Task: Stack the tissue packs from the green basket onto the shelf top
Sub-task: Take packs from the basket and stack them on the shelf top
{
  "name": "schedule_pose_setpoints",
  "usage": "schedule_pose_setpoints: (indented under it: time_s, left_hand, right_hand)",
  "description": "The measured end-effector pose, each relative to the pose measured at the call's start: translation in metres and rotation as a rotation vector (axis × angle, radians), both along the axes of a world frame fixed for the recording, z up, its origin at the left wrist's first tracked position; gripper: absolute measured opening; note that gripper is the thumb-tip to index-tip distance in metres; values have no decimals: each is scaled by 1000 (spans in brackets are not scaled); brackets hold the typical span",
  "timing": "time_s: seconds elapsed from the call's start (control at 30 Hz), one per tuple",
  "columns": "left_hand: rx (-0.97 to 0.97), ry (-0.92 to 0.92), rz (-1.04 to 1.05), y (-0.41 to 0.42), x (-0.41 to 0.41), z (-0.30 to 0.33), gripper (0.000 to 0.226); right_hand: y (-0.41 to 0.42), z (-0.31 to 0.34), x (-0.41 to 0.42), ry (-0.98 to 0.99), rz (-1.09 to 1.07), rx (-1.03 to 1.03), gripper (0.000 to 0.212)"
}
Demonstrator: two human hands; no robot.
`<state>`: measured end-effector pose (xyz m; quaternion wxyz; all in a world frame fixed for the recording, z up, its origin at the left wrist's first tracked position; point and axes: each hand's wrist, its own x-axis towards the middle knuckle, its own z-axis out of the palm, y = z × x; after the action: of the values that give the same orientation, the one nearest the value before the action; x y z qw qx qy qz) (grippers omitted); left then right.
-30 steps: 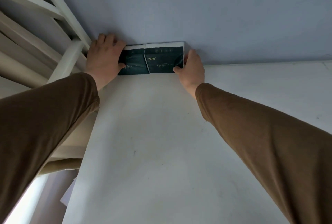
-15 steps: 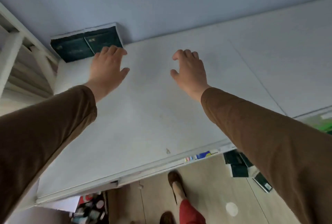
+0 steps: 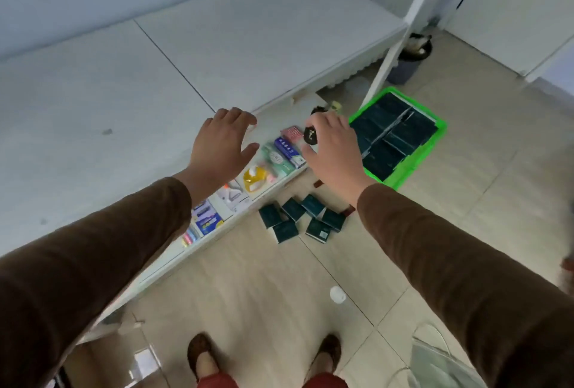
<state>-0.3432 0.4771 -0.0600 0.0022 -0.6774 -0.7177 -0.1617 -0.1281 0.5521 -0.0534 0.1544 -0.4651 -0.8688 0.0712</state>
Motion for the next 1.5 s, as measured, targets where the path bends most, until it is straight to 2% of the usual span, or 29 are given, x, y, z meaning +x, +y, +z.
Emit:
schedule_pose_setpoints:
  time_s: [0.17,0.3,0.5,0.73,0.97,1.1,1.23,1.3,1.4,1.5]
  left_hand:
    - [-78,-66,-31,56,129,-34,43]
    - [-154,-87,-36,96,195,-65,44]
    - [-241,-171,-43,186,254,-105,46]
    - [-423,-226,-43,313,313,-150,44]
    - [-462,-258,-49,417,364,-200,45]
    - [-508,-187,-68,473,387,-238,54]
    - [-586,18,-191,512,410,-275,69]
    - [-607,145,-267,521,415,-289,70]
    - [-616,238,-309,526,415,-303,71]
    - [-616,364,-322,524,414,-310,84]
  right_hand:
    - [42,-27,125,-45,-20,-26,36]
    - [87,-53,189,-50,-63,-119,36]
    - [182,-97,242,-96,-125,-224,37]
    - [298,-145,312,-102,-271,-438,42]
    - [412,-197,374,-58,-365,-587,45]
    - [474,-238,384,-57,-355,-611,53]
    - [515,-276,384,-134,-316,-612,58]
    - [524,-291,383,-177,-310,-650,63]
    - [525,-310,383,-224,-312,-674,69]
    - [526,-324,383,-234,-317,-698,73]
